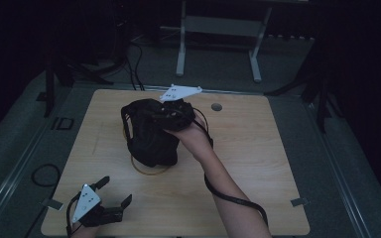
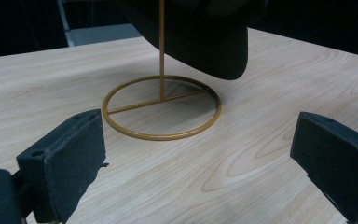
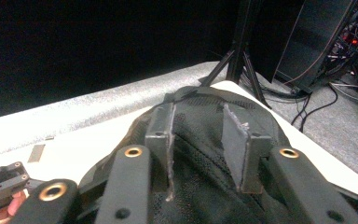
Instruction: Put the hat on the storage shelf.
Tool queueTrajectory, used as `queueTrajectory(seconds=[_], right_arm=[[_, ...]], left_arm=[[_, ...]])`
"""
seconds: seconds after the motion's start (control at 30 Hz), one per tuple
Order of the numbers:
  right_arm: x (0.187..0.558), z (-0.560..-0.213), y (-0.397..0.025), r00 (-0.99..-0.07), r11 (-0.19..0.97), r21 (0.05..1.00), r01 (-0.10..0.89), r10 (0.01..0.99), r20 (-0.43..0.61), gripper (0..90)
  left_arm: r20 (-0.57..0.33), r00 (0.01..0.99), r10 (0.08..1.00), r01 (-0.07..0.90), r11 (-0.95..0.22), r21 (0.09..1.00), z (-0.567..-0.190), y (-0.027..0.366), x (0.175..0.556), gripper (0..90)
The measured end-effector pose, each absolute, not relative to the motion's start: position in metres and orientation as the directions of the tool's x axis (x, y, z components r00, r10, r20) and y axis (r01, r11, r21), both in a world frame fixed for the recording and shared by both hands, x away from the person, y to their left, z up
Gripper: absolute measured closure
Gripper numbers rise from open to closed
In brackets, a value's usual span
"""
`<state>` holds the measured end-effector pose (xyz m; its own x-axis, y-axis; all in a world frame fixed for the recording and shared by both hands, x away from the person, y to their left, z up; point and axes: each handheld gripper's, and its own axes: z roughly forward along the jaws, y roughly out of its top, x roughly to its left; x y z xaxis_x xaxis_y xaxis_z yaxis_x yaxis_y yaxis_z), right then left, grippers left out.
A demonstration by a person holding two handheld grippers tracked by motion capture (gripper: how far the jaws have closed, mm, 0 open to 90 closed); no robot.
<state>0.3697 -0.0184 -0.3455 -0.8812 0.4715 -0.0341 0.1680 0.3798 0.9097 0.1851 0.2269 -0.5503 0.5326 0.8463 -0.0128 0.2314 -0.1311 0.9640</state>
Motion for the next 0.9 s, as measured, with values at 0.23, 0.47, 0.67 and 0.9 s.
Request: queueTrajectory(seconds=[0.23, 0.47, 0.67, 0.9], right_arm=[[0.368, -0.344, -0.021, -0.883, 0.391, 0.905, 0.167, 0.468, -0.040, 53.3], [0.367, -0.345, -0.026, -0.882, 0.394, 0.904, 0.165, 0.470, -0.044, 39.8], [0.366, -0.347, -0.037, -0.886, 0.359, 0.914, 0.189, 0.464, 0.001, 21.5], [0.363, -0.348, -0.047, -0.892, 0.350, 0.919, 0.182, 0.451, 0.005, 13.9]], left_arm=[[-0.016, 0.533, 0.846, 0.234, -0.129, 0.964, -0.550, 0.226, 0.185, 3.6], [-0.015, 0.535, 0.845, 0.234, -0.131, 0.963, -0.551, 0.225, 0.185, 3.6], [-0.015, 0.535, 0.845, 0.236, -0.132, 0.963, -0.551, 0.225, 0.185, 3.6], [-0.018, 0.534, 0.846, 0.238, -0.129, 0.963, -0.551, 0.225, 0.186, 3.6]])
